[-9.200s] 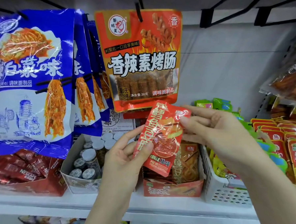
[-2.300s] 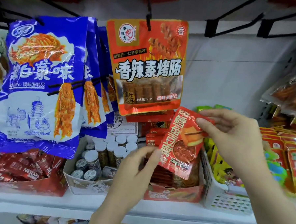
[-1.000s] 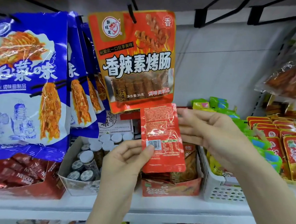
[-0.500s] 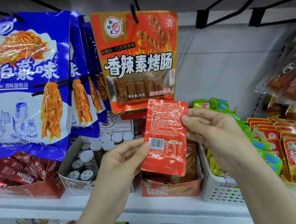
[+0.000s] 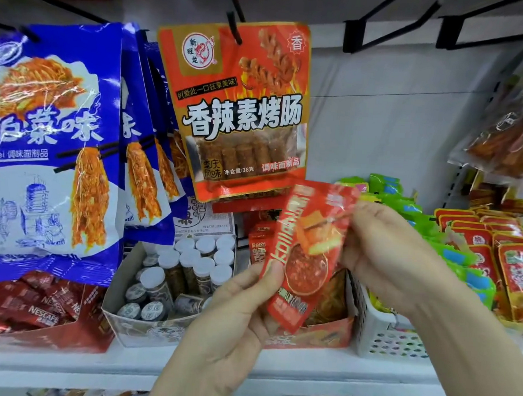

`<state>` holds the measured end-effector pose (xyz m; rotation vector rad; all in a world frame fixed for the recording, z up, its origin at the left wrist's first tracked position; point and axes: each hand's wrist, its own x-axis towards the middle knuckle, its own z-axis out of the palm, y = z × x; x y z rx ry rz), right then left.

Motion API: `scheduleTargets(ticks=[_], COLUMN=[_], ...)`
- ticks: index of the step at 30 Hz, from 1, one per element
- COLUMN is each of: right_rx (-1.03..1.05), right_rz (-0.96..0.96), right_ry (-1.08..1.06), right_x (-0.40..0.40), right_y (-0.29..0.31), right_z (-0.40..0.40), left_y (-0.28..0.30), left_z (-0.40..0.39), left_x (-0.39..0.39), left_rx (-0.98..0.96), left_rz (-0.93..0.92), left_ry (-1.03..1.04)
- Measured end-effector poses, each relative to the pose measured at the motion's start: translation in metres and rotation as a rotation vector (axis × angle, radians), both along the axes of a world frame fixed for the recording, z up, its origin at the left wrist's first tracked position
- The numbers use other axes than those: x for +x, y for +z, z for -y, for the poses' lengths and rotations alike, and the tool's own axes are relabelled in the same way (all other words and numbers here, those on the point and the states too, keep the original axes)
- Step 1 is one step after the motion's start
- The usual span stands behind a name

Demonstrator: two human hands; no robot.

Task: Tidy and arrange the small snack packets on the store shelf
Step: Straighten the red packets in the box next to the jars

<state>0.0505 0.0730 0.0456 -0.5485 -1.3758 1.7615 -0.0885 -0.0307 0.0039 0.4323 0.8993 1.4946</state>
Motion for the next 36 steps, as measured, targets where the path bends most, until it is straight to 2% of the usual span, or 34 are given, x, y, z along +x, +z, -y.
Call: scheduleTargets(ticks=[1, 3, 7, 9, 11, 14, 17, 21, 24, 28, 36], right_rx=[-0.044, -0.006, 0.346, 0.4, 0.472, 0.696, 0.833, 0.911, 0.933, 0.944, 1.003], right_rz=[-0.005, 0.043, 0.262, 0.23, 0.217, 0.403, 0.544, 0.61, 0.647, 0.698, 1.013], right_ry=[0.015, 0.024, -0.186, -0.289, -0.443, -0.744, -0.822, -0.756, -0.689, -0.571, -0.317], right_x=[0.002, 0.007, 0.008, 0.007, 0.01, 0.025, 0.025, 0.003, -0.013, -0.026, -0.028], right_y=[0.003, 0.006, 0.003, 0.005, 0.007, 0.008, 0.006, -0.012, -0.027, -0.05, -0.063], right_z=[0.0, -0.002, 0.0, 0.001, -0.002, -0.012, -0.012, -0.009, -0.008, -0.009, -0.018], left_y=[-0.002, -0.003, -0.005, -0.007, -0.012, -0.02, -0.025, -0.038, -0.044, -0.044, -0.042], left_z=[-0.002, -0.004, -0.005, -0.006, -0.007, -0.007, -0.008, -0.011, -0.012, -0.011, -0.007], left_x=[0.0, -0.001, -0.004, -0.007, -0.016, -0.035, -0.038, -0.029, -0.026, -0.032, -0.036], left_rx=[0.007, 0.016, 0.069, 0.116, 0.125, 0.054, 0.041, 0.033, 0.062, 0.109, 0.079], left_rz=[-0.088, -0.201, -0.358, -0.459, -0.665, -1.127, -1.447, -1.681, -1.752, -1.729, -1.648], left_ry=[0.083, 0.229, 0.31, 0.347, 0.448, 0.544, 0.35, 0.031, -0.005, 0.007, -0.018])
